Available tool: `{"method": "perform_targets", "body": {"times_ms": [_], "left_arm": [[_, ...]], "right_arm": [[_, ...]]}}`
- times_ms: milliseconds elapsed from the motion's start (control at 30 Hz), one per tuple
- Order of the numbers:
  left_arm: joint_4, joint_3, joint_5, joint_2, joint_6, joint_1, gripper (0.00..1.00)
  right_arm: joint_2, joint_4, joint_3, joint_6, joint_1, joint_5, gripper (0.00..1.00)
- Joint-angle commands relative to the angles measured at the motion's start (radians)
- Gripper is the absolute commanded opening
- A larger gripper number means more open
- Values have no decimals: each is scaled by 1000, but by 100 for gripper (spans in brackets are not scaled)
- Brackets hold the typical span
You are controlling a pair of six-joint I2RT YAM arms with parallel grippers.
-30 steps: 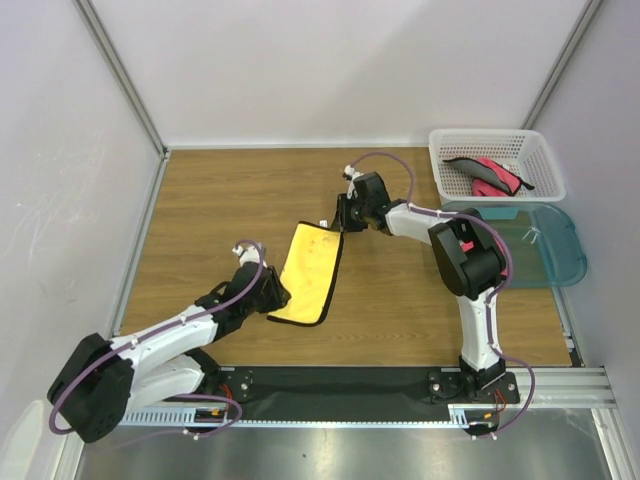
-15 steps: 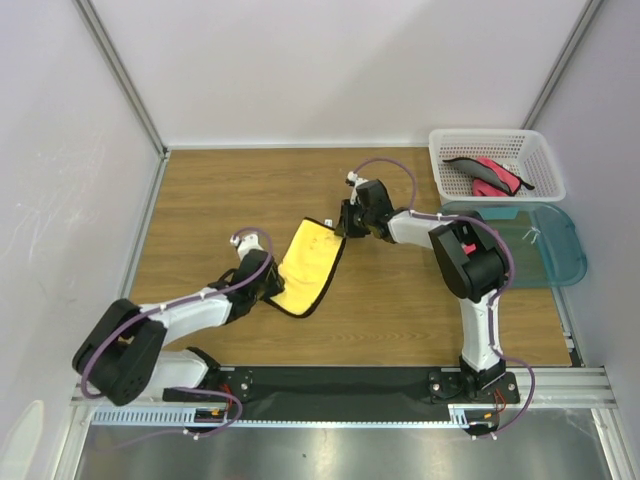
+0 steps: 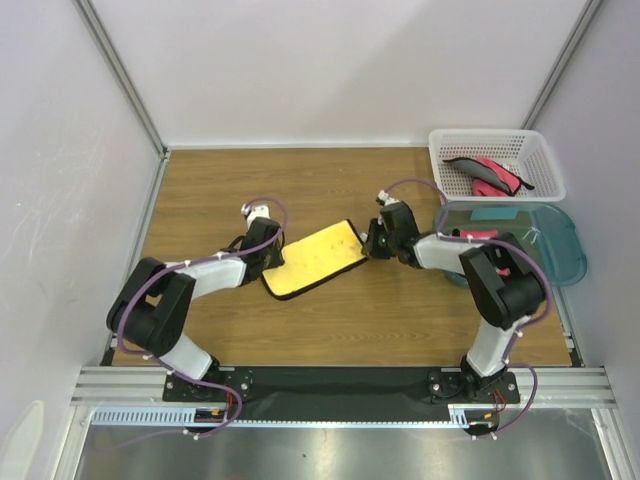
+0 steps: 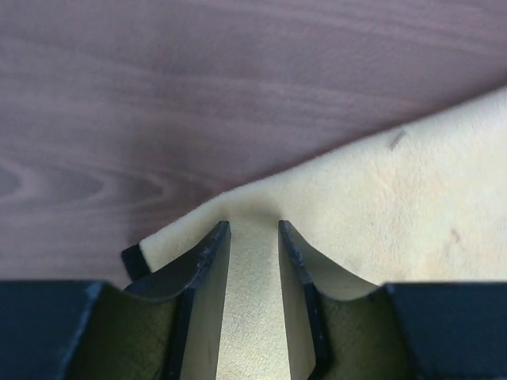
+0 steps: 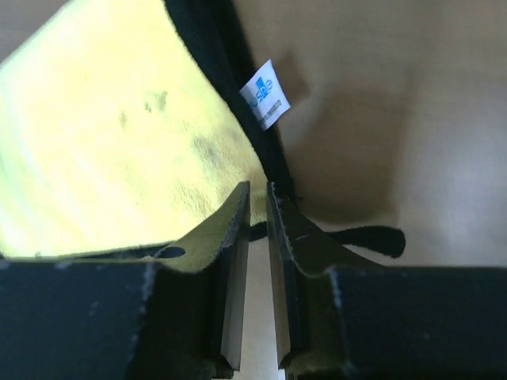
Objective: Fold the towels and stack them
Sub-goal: Fold the towel
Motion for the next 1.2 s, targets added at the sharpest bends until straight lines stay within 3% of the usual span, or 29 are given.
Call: {"method": "perform_targets", "body": {"times_ms": [0,333,500,633,933,1167], "left_arm": [[-15,93,38,38,87,15,37],[-61,284,119,172,213,35,33],[-62,224,121,32,178,35,35],[-48,76,73,-171,89,35,41],[-5,-184,-13,-408,-81,44,60],[79,-290,104,-439,-121,151,61]], "right_arm": [[-77,-111,-129,56,11,85,20],[-194,-188,-210,133,132,50,19],[-297,-280,-132,90,190,85,23],[-346,-288,-36,27,189,85,27],[-145,-159,181,-62,229,-89,28],[54,-163,339,-71,255,-90,24]]}}
